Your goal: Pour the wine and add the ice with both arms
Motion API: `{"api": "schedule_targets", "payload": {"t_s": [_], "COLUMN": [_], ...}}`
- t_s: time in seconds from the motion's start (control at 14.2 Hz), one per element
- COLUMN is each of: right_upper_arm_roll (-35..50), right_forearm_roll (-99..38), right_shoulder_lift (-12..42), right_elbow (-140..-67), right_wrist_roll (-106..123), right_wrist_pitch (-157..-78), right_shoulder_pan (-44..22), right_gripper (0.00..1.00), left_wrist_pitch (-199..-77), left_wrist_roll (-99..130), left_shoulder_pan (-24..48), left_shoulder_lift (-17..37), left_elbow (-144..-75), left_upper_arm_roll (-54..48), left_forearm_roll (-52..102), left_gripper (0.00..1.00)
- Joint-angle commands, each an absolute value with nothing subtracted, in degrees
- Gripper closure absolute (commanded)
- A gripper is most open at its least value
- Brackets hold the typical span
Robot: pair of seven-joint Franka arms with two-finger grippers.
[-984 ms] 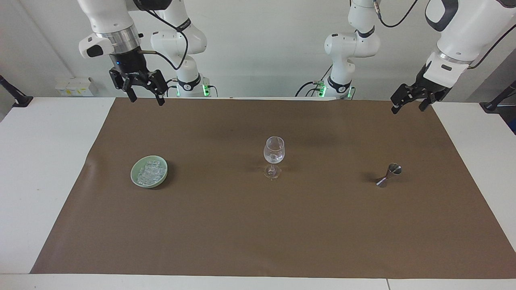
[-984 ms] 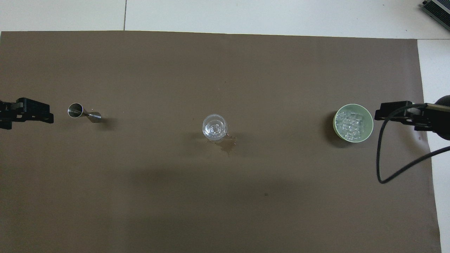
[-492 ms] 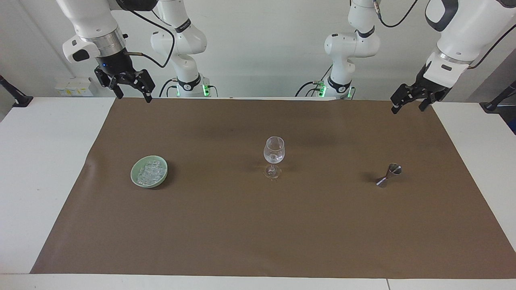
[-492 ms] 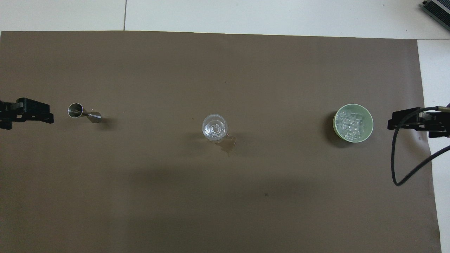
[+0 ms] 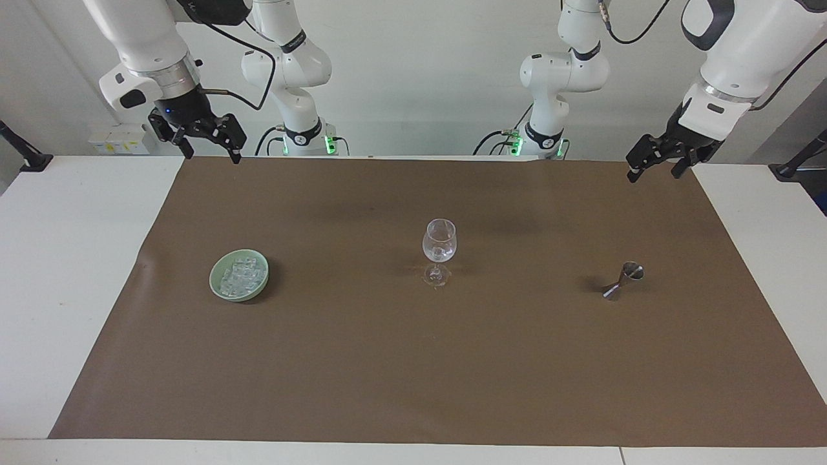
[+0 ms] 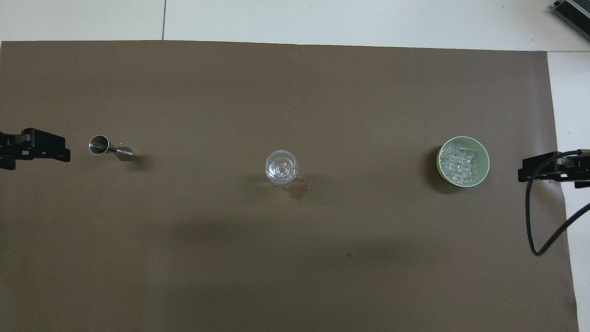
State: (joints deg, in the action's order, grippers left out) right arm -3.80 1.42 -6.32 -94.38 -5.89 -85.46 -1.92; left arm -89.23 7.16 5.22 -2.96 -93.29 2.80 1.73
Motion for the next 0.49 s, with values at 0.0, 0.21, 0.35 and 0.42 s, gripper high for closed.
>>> {"api": "schedule_targets", "payload": {"t_s": [0.0, 0.21, 0.35, 0.42], "right_upper_arm_roll": [-3.8, -3.9, -3.9, -3.9], "right_forearm_roll": [2.1, 2.8, 3.6, 3.8], "right_shoulder_lift": [-6.0, -6.2, -6.2, -6.5], "right_elbow": [-93.0, -93.5, -93.7, -94.5], "right_wrist_roll": [-4.3, -4.1, -3.9, -3.8], "right_wrist_pitch": [-84.8, -85.6, -86.1, -86.9], "right_shoulder_pan": [-1.4, -1.5, -1.5, -1.5], "right_gripper": [0.00, 0.00, 0.00, 0.00], "left_wrist_pitch": [-89.8, -89.7, -89.7, -89.7], "left_wrist_roll": [7.2, 7.2, 7.2, 7.2], "left_shoulder_pan": [4.7, 4.7, 4.7, 4.7], "left_shoulder_lift": [-4.6, -4.6, -4.6, -4.6], "left_elbow": [-95.1, -95.1, -95.1, -95.1], "left_upper_arm_roll": [2.5, 2.5, 2.5, 2.5], "left_forearm_roll": [2.1, 2.1, 2.1, 2.1], "left_gripper": [0.00, 0.00, 0.00, 0.00]}}
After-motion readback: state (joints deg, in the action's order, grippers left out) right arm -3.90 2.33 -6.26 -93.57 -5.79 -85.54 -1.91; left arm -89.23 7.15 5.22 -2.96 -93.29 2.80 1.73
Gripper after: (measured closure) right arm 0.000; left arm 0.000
